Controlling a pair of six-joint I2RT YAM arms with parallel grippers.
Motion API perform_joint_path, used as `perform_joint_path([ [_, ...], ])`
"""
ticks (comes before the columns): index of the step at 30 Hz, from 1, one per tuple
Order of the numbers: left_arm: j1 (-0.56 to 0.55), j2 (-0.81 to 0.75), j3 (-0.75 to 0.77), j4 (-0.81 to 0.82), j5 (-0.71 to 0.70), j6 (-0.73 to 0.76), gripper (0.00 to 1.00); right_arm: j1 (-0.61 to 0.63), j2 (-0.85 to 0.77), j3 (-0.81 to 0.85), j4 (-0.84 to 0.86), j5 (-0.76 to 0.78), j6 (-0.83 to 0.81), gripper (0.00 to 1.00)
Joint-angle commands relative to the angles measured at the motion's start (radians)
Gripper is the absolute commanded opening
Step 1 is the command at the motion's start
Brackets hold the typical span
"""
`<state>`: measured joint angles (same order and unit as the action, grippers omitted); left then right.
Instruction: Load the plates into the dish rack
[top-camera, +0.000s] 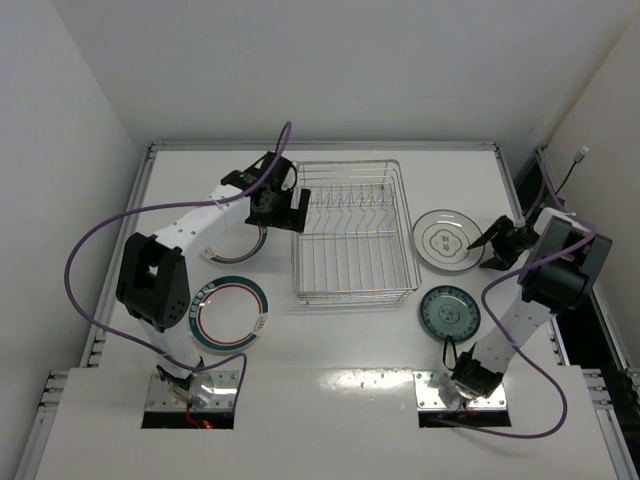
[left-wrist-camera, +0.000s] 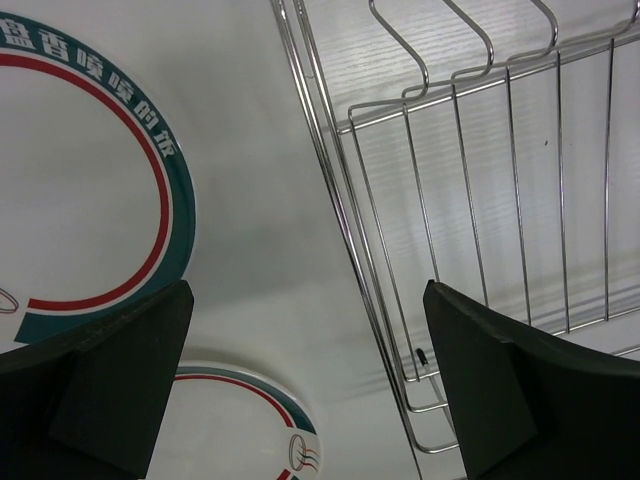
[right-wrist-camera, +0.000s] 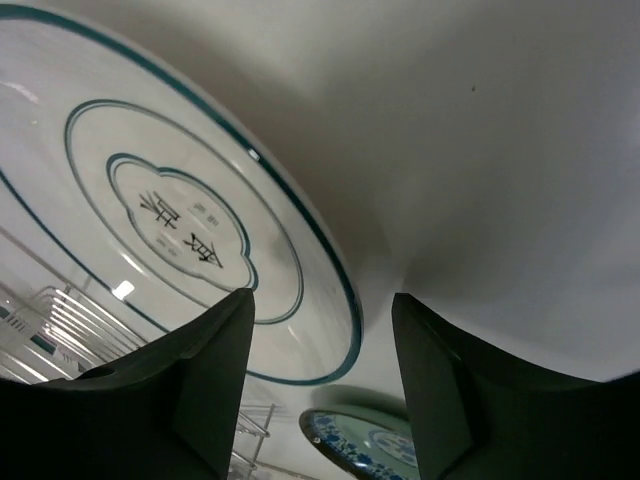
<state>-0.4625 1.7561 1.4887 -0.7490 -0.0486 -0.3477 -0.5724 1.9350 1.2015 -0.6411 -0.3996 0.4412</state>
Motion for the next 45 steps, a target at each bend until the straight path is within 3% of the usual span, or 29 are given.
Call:
perform_joint_path([
  [1, 0.018, -0.004, 0.015, 0.004, 0.004, 0.013, 1.00, 0.017, 0.042, 0.024, 0.073, -0.044, 0.022, 0.53],
  [2, 0.027, -0.004, 0.001, 0.004, 0.013, 0.013, 1.00, 0.017, 0.056, 0.045, 0.073, -0.044, 0.022, 0.53],
  [8, 0.050, -0.015, -0.021, 0.004, -0.034, 0.013, 1.00, 0.048, 0.173, 0.207, -0.014, -0.033, 0.022, 0.26],
  [10, 0.062, -0.015, -0.021, 0.004, -0.034, 0.003, 1.00, 0.048, 0.183, 0.230, -0.014, -0.044, 0.013, 0.05],
  [11, 0.071, -0.004, -0.010, -0.006, -0.063, 0.003, 1.00, 0.058, 0.170, 0.230, -0.014, -0.022, 0.013, 0.00],
  [17, 0.071, 0.017, -0.001, -0.026, -0.117, -0.028, 1.00, 0.170, -0.080, 0.219, -0.003, 0.246, 0.117, 0.00],
  [21, 0.071, 0.043, 0.011, -0.046, -0.148, -0.037, 1.00, 0.304, -0.225, 0.335, -0.027, 0.500, 0.240, 0.00],
  [24, 0.081, 0.072, 0.039, -0.093, -0.241, -0.074, 1.00, 0.425, -0.186, 0.553, -0.121, 0.714, 0.251, 0.00],
  [26, 0.090, 0.072, 0.051, -0.111, -0.298, -0.105, 1.00, 0.515, -0.119, 0.731, -0.179, 0.827, 0.170, 0.00],
  [30, 0.090, 0.072, 0.051, -0.133, -0.410, -0.135, 1.00, 0.626, 0.030, 1.038, -0.293, 0.918, 0.045, 0.00],
  [34, 0.090, 0.072, 0.051, -0.133, -0.431, -0.135, 1.00, 0.721, 0.067, 1.040, -0.293, 0.992, -0.032, 0.00],
  [45, 0.090, 0.063, 0.061, -0.142, -0.465, -0.145, 1.00, 0.825, -0.028, 0.791, -0.272, 1.050, -0.068, 0.00],
])
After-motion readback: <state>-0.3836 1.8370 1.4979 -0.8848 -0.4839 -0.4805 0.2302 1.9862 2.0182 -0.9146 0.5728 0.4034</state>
